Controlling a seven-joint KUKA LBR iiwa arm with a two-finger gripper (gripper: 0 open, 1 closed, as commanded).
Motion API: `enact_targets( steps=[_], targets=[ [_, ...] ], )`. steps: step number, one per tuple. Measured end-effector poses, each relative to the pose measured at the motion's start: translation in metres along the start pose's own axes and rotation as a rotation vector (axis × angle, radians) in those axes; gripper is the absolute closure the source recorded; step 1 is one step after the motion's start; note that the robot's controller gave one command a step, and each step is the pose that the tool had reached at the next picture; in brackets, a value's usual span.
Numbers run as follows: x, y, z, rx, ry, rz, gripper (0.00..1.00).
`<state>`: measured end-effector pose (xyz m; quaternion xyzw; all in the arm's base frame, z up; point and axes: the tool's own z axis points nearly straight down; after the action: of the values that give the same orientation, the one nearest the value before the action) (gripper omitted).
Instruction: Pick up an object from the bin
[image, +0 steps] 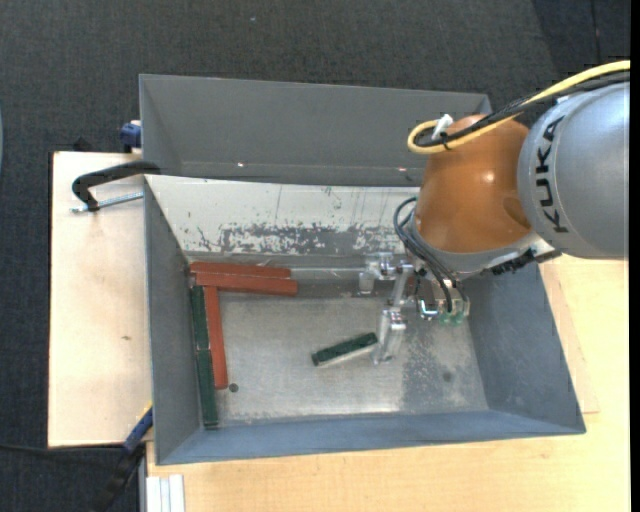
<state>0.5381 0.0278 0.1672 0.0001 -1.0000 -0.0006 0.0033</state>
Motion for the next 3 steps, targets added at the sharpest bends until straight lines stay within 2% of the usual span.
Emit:
enact_targets(
  steps=[1,2,3],
  targets=[
    [-0.002,0.0,-0.004,0.0,-0.008,0.0,0.0],
    [0.008,0.008,0.056,0.0,-0.013,-0.035,0.0],
    [0.013,0.011,0.084,0.001,-0.004,-0.064,0.0]
  ],
)
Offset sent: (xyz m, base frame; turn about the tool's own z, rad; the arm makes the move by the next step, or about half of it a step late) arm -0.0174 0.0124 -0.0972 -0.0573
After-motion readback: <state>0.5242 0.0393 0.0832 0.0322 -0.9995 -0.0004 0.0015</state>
